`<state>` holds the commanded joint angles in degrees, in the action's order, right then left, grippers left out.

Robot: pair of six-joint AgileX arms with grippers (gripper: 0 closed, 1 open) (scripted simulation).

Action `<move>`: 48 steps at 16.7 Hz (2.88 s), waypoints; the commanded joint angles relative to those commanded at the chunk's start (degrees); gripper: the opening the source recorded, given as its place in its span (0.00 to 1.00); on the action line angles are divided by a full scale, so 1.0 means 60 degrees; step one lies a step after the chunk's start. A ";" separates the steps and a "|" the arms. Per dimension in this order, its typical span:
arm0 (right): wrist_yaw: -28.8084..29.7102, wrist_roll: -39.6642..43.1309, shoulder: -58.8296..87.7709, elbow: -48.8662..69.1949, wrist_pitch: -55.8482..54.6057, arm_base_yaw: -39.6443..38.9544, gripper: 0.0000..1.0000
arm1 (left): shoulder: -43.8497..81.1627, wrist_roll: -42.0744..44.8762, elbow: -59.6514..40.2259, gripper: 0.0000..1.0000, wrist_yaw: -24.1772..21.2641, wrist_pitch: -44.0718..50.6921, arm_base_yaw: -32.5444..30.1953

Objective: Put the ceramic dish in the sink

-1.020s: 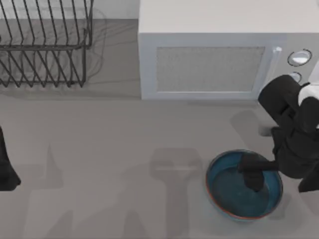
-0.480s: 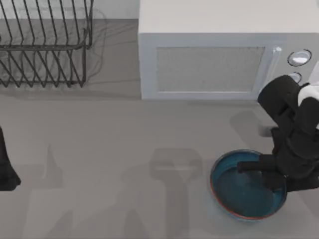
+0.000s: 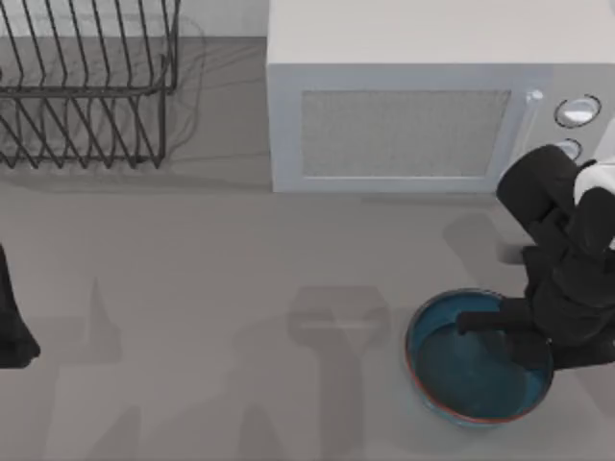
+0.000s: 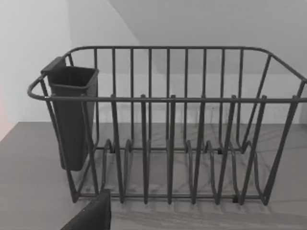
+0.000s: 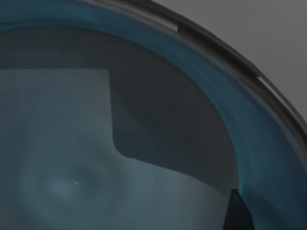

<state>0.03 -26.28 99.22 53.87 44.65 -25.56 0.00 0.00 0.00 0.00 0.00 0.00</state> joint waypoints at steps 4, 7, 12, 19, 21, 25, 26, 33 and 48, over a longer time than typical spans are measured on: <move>0.0007 -0.0030 -0.0065 0.0376 0.0381 0.0008 0.00 | 0.0000 0.0000 0.0000 1.00 0.0000 0.0000 0.0000; 0.0006 -0.0063 -0.0309 0.1435 0.1658 0.0040 0.00 | 0.0000 0.0000 0.0000 1.00 0.0000 0.0000 0.0000; 0.0007 0.0010 -0.0926 0.3501 0.4704 0.0043 0.00 | 0.0000 0.0000 0.0000 1.00 0.0000 0.0000 0.0000; 0.0006 0.0082 -0.1358 0.4462 0.5804 0.0065 0.00 | 0.0000 0.0000 0.0000 1.00 0.0000 0.0000 0.0000; 0.0001 0.0070 -0.1324 0.4436 0.5777 0.0039 0.00 | 0.0000 0.0000 0.0000 1.00 0.0000 0.0000 0.0000; -0.0125 0.0340 -0.1293 0.3751 0.4804 0.1025 0.00 | 0.0000 0.0000 0.0000 1.00 0.0000 0.0000 0.0000; -0.0192 0.0463 -0.1288 0.3428 0.4311 0.1518 0.00 | 0.0000 0.0000 0.0000 1.00 0.0000 0.0000 0.0000; -0.1047 0.1705 -0.1259 0.0466 -0.1738 0.6023 0.00 | 0.0000 0.0000 0.0000 1.00 0.0000 0.0000 0.0000; -0.4574 0.4152 -0.2147 -0.3217 -1.5613 0.9364 0.00 | 0.0000 0.0000 0.0000 1.00 0.0000 0.0000 0.0000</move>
<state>-27.42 -1.37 86.34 34.57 -49.03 30.62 0.00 0.00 0.00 0.00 0.00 0.00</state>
